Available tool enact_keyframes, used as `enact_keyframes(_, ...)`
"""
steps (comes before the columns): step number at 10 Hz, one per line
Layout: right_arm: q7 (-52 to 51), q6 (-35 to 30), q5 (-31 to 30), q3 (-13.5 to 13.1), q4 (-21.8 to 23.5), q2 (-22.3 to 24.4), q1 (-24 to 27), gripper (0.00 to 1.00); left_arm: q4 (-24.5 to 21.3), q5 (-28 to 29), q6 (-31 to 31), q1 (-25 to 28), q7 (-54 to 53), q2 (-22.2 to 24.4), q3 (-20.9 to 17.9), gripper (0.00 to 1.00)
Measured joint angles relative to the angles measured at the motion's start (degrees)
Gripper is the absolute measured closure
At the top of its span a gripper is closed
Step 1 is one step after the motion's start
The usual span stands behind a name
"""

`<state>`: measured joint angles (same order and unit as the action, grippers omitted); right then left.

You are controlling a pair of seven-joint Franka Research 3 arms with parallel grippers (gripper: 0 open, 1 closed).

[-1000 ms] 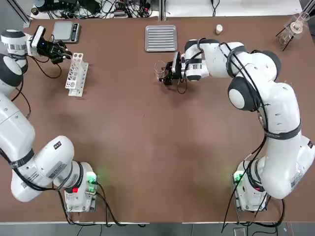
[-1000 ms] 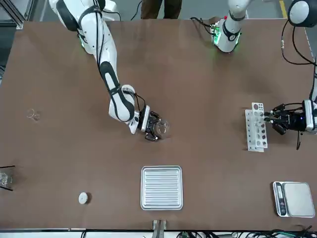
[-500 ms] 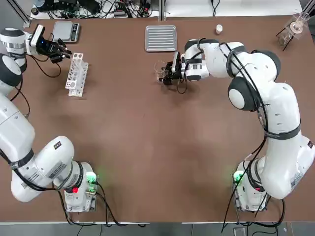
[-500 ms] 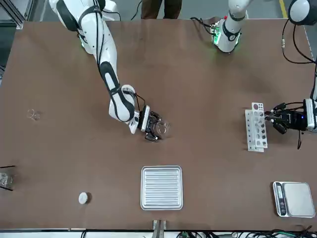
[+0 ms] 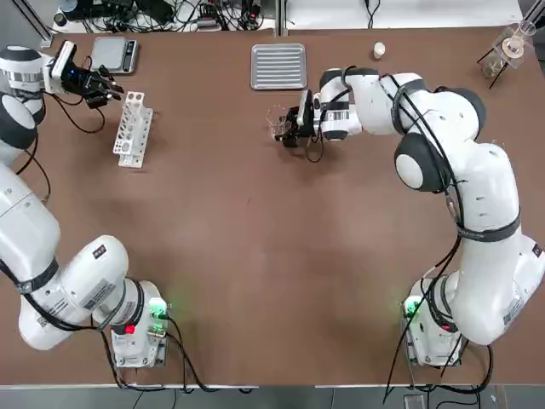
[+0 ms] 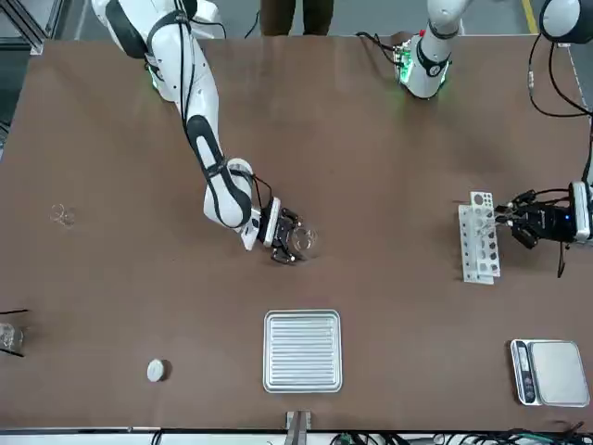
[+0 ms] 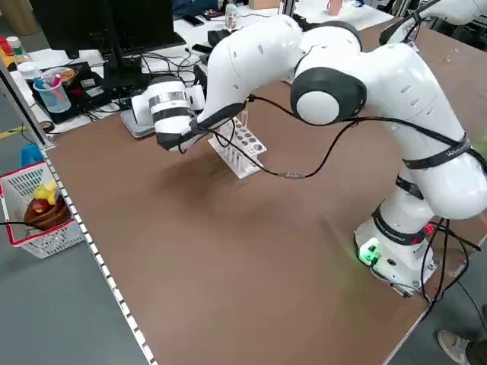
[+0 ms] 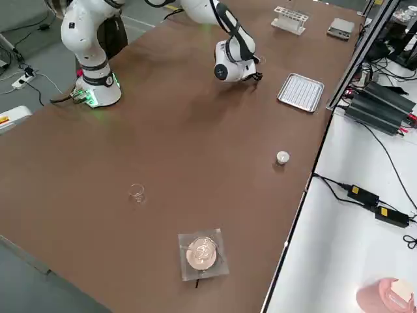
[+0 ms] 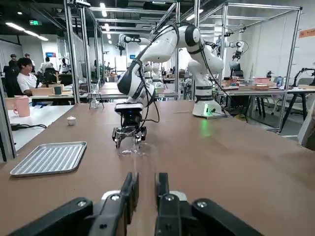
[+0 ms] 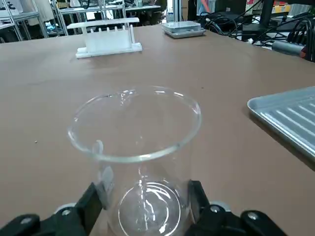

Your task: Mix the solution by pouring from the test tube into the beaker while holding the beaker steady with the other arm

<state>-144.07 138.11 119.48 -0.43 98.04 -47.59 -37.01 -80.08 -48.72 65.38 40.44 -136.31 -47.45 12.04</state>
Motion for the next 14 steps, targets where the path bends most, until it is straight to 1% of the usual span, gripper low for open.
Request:
enact_keyframes(9,0.0,0.0,0.0,0.0,0.0,0.0,0.0,0.23,-0.1,0.0,-0.2,-0.7,0.4,2.4,0.4,0.78)
enact_keyframes(11,0.0,0.0,0.0,0.0,0.0,0.0,0.0,0.23,-0.1,0.2,-0.1,-2.6,4.0,4.7,0.4,0.78)
enact_keyframes(14,0.0,0.0,0.0,-0.1,0.0,0.0,0.0,0.23,-0.1,4.4,0.4,-8.5,11.3,9.5,0.5,0.78)
